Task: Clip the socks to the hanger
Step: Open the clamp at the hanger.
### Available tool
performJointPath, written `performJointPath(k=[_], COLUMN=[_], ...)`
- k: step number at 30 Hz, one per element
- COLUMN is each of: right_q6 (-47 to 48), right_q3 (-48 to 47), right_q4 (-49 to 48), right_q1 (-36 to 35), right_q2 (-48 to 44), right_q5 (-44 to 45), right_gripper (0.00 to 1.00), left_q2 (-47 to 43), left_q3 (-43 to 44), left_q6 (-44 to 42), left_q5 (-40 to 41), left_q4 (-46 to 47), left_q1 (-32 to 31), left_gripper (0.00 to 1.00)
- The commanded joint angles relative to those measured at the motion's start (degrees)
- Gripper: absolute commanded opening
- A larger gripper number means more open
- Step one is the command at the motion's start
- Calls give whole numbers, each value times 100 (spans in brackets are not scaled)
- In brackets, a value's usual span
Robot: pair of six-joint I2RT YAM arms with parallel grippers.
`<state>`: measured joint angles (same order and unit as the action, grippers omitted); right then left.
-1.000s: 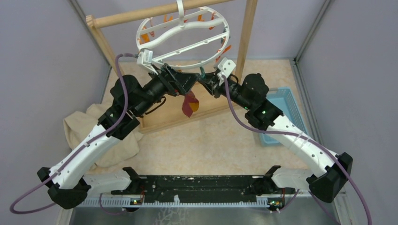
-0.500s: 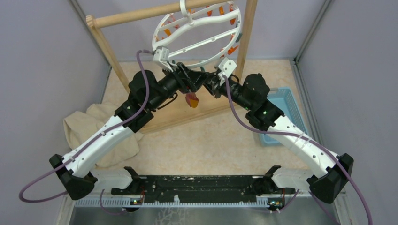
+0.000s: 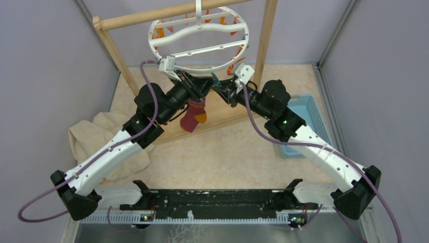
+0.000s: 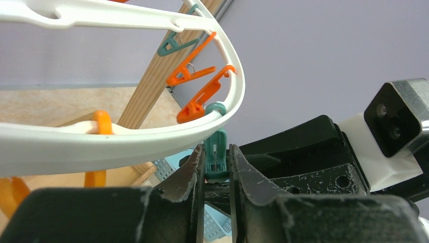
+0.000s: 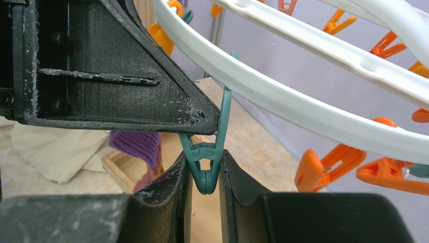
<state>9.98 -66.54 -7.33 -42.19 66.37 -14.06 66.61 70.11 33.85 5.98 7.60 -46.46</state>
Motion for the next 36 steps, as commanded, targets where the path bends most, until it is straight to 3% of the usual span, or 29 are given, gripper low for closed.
performJointPath(k=[1, 4, 7, 14, 19, 27, 36], right_q6=[-149, -127, -352, -948, -2134, -3828, -4022], right_q3=[-66, -292, -507, -354, -410, -257, -317], right_q4=[-308, 414, 1125, 1329, 234, -2073, -2472], right_q1=[-12, -4, 331, 1697, 1873, 1873, 1864], right_q2=[-151, -231, -389, -659, -352, -33, 314], right_q5=[-103, -168, -798, -3802, -5302, -5607, -5342], right_gripper=[9, 44, 60, 63, 63, 62, 50], left_q2=[-156, -219, -368, -718, -804, -815, -639], left_q3=[-88, -184, -369, -708, -863, -1043, -1042], left_q6=[11, -50, -195, -452, -752, -1009, -879], left_q5=[-57, -158, -338, -793, -1142, -1912, -2622], left_q4=[463, 554, 685, 931, 1096, 1456, 1733], left_q1=[0, 5, 5, 3, 4, 2, 2], left_gripper=[0, 0, 0, 0, 0, 0, 0])
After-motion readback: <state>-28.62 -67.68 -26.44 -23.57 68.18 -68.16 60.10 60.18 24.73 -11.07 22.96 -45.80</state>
